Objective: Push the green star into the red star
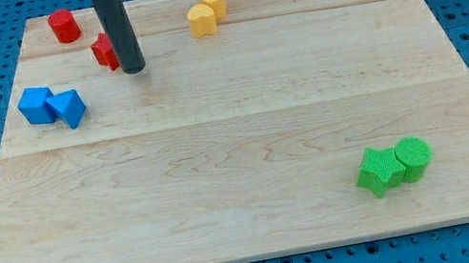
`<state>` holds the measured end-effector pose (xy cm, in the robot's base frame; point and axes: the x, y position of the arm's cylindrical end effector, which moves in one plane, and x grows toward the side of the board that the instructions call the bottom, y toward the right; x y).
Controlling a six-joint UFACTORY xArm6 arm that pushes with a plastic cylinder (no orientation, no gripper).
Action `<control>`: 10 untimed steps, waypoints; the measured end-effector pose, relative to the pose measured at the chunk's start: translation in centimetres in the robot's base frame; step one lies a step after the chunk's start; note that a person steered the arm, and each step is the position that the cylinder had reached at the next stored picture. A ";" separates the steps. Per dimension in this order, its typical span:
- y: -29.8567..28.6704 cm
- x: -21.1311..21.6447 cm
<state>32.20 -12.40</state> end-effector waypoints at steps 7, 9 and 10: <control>29.5 12.7; 34.8 21.7; 32.1 26.4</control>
<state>58.64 19.69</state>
